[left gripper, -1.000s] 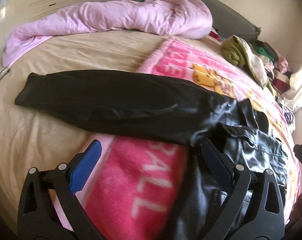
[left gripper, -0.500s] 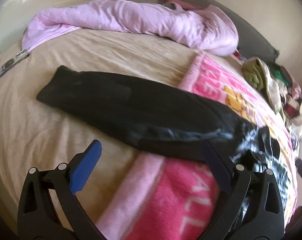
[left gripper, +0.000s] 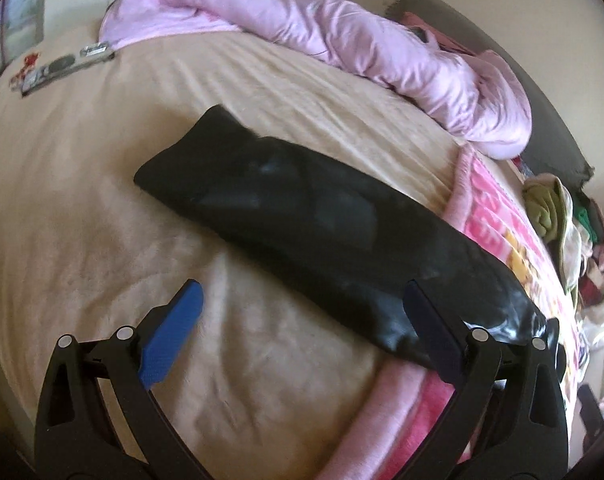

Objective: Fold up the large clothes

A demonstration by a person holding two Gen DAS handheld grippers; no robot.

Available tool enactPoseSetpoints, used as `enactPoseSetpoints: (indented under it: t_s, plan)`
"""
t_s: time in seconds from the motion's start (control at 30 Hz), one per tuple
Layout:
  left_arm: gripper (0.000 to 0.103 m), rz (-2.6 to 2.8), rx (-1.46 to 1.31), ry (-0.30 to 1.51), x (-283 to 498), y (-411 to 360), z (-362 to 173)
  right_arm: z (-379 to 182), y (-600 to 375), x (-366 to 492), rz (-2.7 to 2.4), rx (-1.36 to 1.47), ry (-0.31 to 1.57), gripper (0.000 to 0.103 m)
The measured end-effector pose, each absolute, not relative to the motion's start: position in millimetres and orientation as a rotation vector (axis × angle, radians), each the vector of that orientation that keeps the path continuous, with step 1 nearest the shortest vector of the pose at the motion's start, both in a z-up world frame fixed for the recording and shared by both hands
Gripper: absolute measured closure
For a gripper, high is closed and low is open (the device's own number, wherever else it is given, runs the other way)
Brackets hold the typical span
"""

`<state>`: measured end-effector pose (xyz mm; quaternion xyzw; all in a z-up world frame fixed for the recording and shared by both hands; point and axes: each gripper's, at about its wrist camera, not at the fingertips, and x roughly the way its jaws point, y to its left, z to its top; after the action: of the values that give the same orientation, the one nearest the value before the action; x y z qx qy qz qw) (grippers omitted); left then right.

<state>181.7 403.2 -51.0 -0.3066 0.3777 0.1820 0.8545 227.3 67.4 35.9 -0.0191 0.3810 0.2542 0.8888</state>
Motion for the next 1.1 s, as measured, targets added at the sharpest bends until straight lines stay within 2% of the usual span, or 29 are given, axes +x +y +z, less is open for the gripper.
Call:
enactPoseSetpoints:
  t_s: [0.4, 0.47, 0.5, 0.57, 0.6, 0.67, 0.77, 0.93, 1.1]
  plan:
    - [0.010, 0.417, -0.833, 0.720, 187.8, 454.4, -77.5, 15.9, 87.1, 223.6, 0.540, -0.098, 0.810, 0.004]
    - [0.013, 0.425, -0.838, 0.702, 189.9, 459.6, -76.7, 13.5, 88.2, 221.6, 0.539, -0.108, 0.812, 0.004]
    - [0.018, 0.429, -0.837, 0.697, 191.1, 461.2, -75.7, 12.3, 87.5, 220.6, 0.538, -0.108, 0.816, 0.004]
    - [0.051, 0.421, -0.844, 0.689, 194.0, 462.6, -74.5, 11.0, 84.8, 219.0, 0.537, -0.102, 0.821, 0.004]
    - [0.055, 0.432, -0.838, 0.694, 195.1, 462.6, -74.5, 10.6, 82.6, 218.1, 0.538, -0.096, 0.823, 0.004]
    - [0.077, 0.412, -0.830, 0.694, 196.5, 461.3, -72.8, 9.3, 78.2, 216.1, 0.528, -0.084, 0.829, 0.004]
    - [0.094, 0.379, -0.822, 0.671, 196.2, 456.6, -65.5, 8.5, 70.6, 214.0, 0.521, -0.063, 0.839, 0.004]
    - [0.101, 0.318, -0.794, 0.593, 186.7, 441.5, -33.2, 11.0, 56.9, 210.4, 0.507, -0.035, 0.838, 0.005]
    - [0.102, 0.249, -0.742, 0.511, 182.0, 417.7, 10.4, 16.3, 39.0, 204.5, 0.489, 0.001, 0.829, 0.004]
